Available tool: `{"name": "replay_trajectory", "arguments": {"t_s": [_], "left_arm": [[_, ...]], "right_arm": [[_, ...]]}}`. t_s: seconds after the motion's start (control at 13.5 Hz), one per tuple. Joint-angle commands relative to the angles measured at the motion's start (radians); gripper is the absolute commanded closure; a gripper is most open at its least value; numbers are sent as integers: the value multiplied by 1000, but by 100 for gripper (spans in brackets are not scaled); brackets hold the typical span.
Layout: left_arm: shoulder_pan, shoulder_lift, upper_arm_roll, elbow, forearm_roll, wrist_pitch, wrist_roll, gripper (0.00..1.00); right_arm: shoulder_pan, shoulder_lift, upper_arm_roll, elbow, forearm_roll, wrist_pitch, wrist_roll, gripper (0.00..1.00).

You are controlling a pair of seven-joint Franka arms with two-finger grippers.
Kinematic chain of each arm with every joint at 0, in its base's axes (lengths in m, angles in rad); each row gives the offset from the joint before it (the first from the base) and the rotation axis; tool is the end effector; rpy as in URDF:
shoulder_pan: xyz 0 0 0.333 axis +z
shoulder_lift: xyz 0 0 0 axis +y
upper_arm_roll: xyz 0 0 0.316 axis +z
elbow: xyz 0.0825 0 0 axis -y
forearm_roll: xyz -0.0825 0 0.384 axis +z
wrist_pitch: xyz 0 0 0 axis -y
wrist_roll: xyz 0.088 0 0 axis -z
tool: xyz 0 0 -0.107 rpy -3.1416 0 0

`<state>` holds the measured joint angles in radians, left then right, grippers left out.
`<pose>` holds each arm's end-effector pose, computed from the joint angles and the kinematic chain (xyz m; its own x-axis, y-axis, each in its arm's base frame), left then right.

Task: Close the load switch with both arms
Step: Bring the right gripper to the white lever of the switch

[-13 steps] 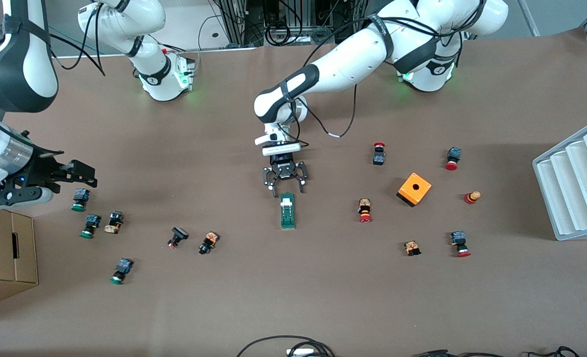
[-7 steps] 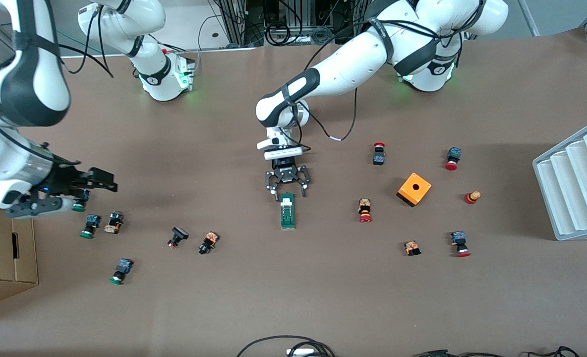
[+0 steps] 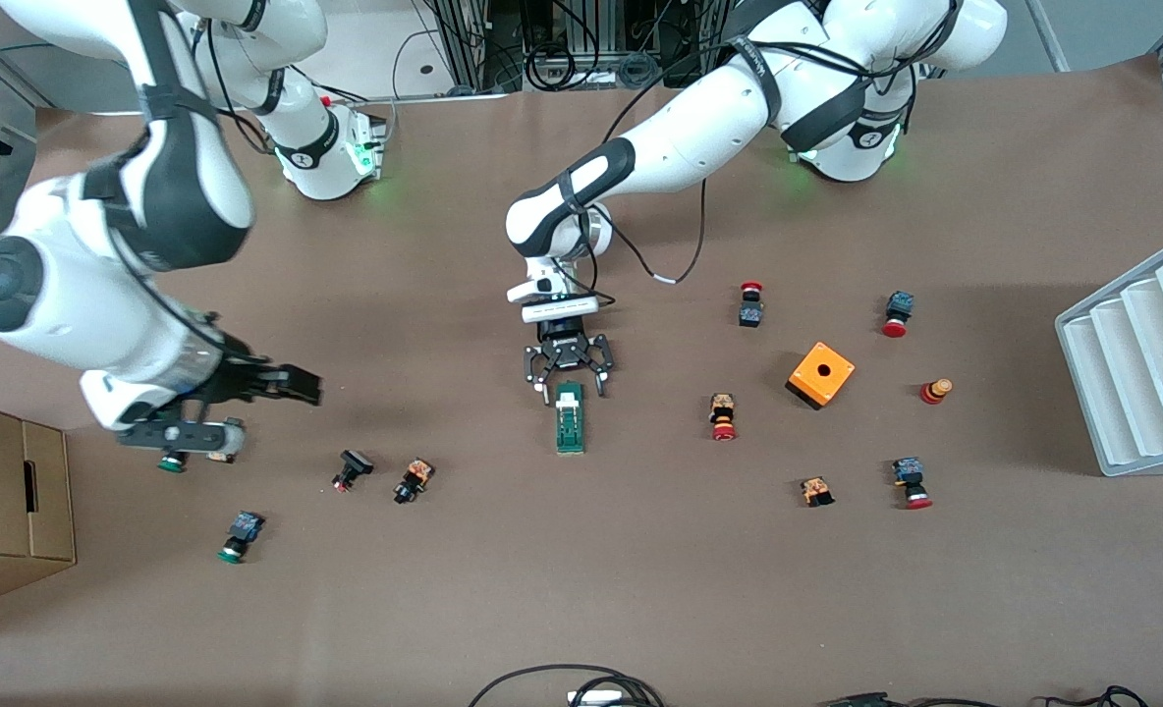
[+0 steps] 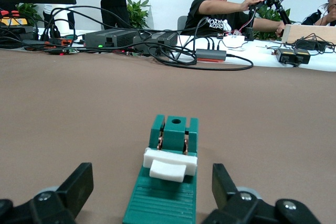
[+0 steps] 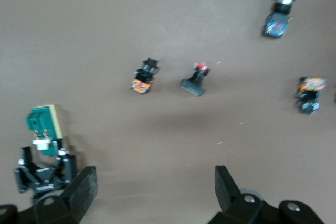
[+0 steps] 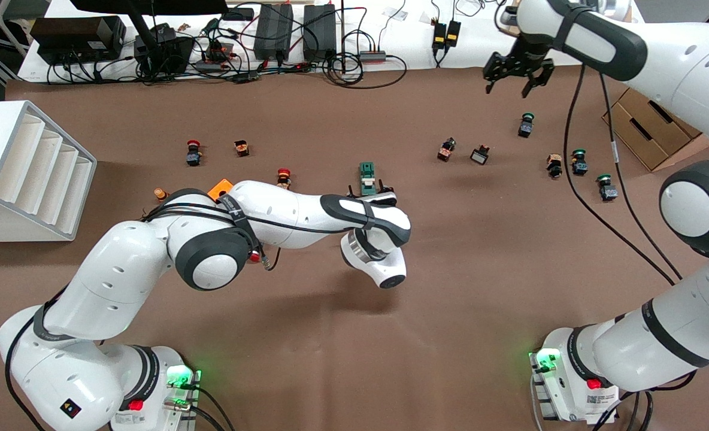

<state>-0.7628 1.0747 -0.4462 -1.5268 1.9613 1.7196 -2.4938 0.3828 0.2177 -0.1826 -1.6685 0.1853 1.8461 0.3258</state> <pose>0.3625 -0.5759 0.0698 0.2581 0.0893 0.9620 0.1722 -0.9840 0.0451 0.6059 0.1462 0.4754 0.9822 -0.1696 -0.0807 -0.1783 -0.9770 -0.1170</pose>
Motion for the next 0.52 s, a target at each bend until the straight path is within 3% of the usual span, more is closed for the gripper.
{"name": "replay_trajectory", "arguments": {"t_s": [0.0,0.45], "left_arm": [[-1,19,1,30,14,26,21,0],[-7,21,1,43,13,46,23,0]], "right_arm": [[57,52,-9,38,42,39,158,0],[189,126,-9,38,72,159,447,0]]}}
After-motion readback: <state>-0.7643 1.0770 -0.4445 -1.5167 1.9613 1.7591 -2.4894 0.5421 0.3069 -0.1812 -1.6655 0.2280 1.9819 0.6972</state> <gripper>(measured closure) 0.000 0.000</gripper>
